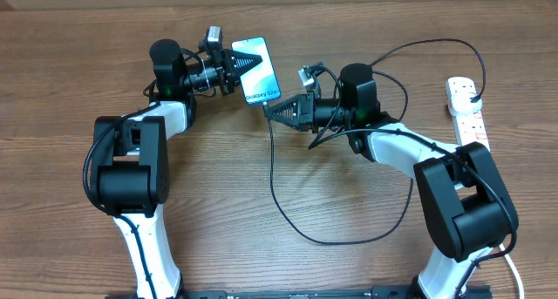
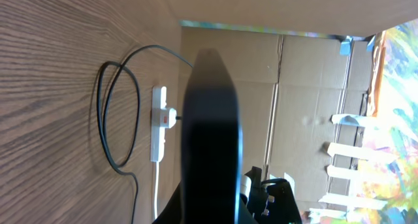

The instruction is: Plug charger to phone and switch on socket

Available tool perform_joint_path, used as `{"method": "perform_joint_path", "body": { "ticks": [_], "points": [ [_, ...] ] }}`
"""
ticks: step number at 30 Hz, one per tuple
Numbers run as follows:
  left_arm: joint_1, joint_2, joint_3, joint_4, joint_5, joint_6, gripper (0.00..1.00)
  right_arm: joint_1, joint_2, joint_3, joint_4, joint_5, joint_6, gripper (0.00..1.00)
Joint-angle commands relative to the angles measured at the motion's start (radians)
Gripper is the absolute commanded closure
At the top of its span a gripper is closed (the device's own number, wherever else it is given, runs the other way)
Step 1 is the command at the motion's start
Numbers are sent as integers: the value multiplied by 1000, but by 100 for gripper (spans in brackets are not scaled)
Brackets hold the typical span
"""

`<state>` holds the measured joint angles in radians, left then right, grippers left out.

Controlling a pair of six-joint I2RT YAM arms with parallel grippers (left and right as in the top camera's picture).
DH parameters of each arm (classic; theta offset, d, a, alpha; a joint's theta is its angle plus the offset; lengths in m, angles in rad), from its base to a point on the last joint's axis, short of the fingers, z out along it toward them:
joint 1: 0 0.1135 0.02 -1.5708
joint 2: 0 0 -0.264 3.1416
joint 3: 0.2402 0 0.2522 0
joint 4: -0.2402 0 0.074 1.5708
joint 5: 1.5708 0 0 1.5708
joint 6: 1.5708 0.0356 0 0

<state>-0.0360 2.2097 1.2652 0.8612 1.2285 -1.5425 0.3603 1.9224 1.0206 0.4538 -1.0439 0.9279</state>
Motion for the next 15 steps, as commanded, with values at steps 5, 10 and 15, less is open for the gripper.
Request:
{"method": "perform_joint_path", "body": {
  "ticks": [5, 10, 15],
  "points": [
    [-4, -16, 14, 11, 25, 24, 95, -16, -15, -7, 17, 19, 19, 96],
    [-5, -16, 14, 11, 25, 25, 95, -16, -15, -7, 18, 20, 33, 96],
    [-15, -16, 14, 11, 21, 25, 96, -14, -15, -7, 48, 19, 49, 96]
  ]
}}
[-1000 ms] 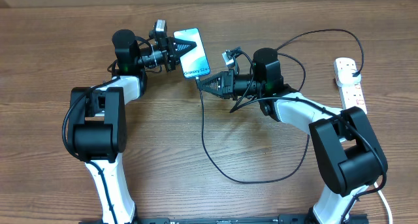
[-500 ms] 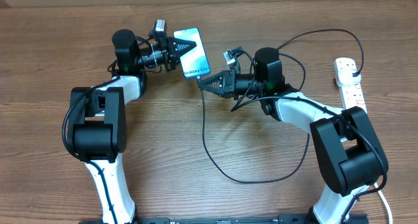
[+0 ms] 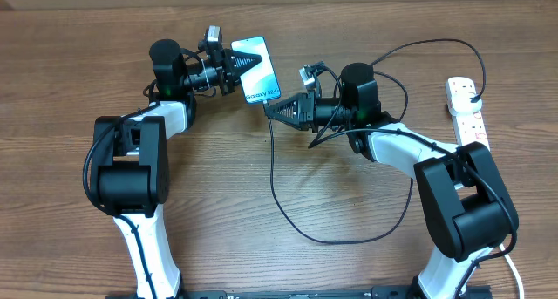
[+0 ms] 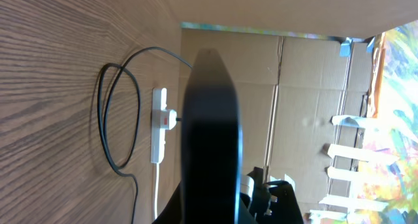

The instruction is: Plug charger to phone and switch on socket

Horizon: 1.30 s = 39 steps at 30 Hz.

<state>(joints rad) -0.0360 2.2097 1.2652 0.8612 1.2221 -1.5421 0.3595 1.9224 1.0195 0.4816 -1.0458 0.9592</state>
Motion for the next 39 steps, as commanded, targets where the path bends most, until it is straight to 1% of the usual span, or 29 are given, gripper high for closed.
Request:
{"method": "perform_joint_path", "body": {
  "ticks": [1, 15, 39],
  "points": [
    [-17, -16, 14, 11, 25, 27, 96, -14, -15, -6, 19, 21, 18, 96],
    [-20, -16, 14, 12, 23, 16, 96, -14, -13, -11, -15, 25, 13, 96],
    [-21, -16, 14, 11, 27, 17, 96, -14, -13, -13, -4, 61, 32, 96]
  ]
}}
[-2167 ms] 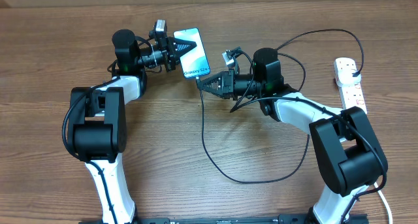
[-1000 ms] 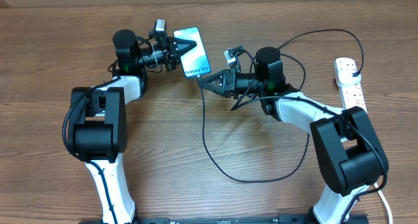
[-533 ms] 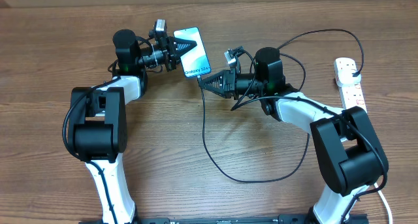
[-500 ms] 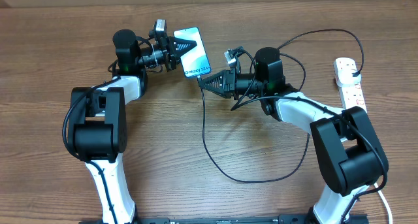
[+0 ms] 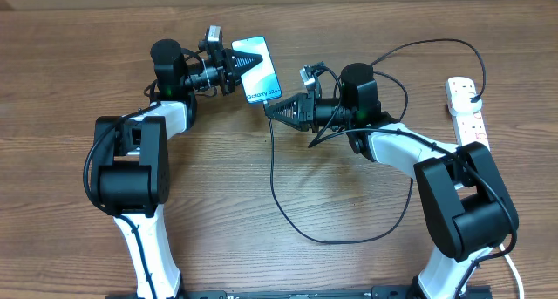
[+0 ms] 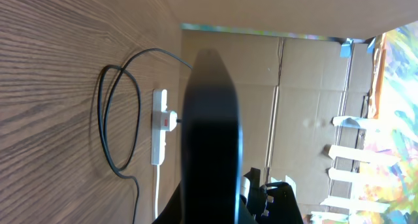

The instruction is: Plug charger to phone and switch on socket

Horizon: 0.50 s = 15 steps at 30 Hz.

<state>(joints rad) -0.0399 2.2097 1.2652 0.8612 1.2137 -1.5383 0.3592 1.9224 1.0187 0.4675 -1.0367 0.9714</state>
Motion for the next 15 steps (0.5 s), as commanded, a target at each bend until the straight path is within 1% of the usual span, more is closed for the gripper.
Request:
{"method": "perform_joint_path", "body": {
  "ticks": [1, 15],
  "points": [
    [-18, -16, 14, 11, 35, 13, 96, -14, -13, -12, 13, 53, 24, 96],
    [-22, -16, 14, 11, 37, 13, 96, -14, -13, -12, 36, 109, 73, 96]
  ]
}}
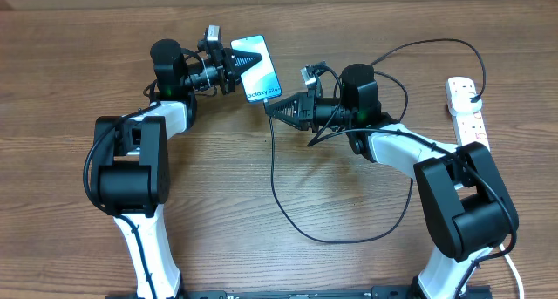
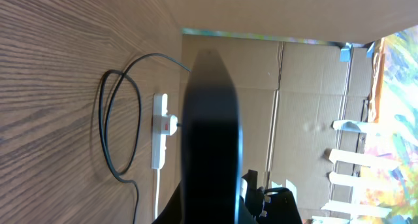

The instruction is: Plug charger to phone and switch on socket

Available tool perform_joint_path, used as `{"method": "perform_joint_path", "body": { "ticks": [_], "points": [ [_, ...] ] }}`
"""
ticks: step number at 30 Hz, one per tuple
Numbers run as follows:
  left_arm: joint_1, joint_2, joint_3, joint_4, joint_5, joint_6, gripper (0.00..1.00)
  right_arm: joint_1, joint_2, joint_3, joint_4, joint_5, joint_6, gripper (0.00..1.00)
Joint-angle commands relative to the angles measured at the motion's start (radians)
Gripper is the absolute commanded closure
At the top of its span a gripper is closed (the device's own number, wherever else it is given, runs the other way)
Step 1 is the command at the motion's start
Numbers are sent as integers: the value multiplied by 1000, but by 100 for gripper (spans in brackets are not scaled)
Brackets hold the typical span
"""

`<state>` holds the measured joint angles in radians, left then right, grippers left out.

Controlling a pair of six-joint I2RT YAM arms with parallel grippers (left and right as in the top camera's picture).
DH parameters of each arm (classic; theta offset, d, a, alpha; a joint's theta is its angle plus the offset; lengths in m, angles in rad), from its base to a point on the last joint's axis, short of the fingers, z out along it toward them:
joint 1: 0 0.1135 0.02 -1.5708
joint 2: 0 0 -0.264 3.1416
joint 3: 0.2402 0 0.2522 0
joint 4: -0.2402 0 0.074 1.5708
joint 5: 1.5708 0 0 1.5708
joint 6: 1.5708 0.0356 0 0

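Note:
The phone, with a light blue screen, is held off the table at the back, and my left gripper is shut on its upper part. In the left wrist view the phone is a dark slab filling the middle. My right gripper is at the phone's lower end, shut on the plug of the black charger cable. The plug and the phone's port are hidden by the fingers. The white power strip lies at the far right with a plug in it; the left wrist view also shows the power strip.
The black cable loops across the wooden table from the right gripper, down toward the front, and back up to the strip. Cardboard panels stand behind the table. The right arm's own lead arcs above its wrist.
Almost nothing has changed. The left wrist view has shifted very slightly. The phone, the cable and both grippers stand where they were.
At each earlier moment my left gripper held the phone up at the back and my right gripper held the cable's plug against the phone's lower end. The same holds now, with only tiny shifts of the right gripper and the cable.

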<state>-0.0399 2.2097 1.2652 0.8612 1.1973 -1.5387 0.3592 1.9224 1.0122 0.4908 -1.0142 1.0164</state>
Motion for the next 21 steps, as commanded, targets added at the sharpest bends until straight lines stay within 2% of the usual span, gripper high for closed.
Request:
{"method": "perform_joint_path", "body": {
  "ticks": [1, 21],
  "points": [
    [-23, -16, 14, 11, 56, 13, 96, -14, -13, -5, 14, 92, 32, 96],
    [-26, -16, 14, 11, 54, 25, 95, -14, -13, -5, 35, 100, 51, 96]
  ]
}}
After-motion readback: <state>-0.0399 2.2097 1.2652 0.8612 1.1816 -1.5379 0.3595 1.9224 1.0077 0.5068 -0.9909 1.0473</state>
